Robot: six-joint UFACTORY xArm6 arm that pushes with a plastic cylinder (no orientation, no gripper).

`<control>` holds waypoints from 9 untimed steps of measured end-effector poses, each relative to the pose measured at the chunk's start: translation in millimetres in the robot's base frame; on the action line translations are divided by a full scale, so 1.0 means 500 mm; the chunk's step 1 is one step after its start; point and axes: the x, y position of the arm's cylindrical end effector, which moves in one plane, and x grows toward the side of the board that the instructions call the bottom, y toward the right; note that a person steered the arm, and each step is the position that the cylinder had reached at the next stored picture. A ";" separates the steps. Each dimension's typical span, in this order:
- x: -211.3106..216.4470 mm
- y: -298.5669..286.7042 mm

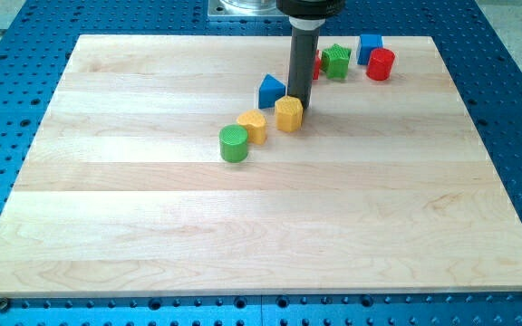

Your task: Push the yellow blocks towards left side of the board

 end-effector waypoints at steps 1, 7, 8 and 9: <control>0.022 -0.007; 0.033 -0.368; 0.000 -0.344; -0.105 -0.282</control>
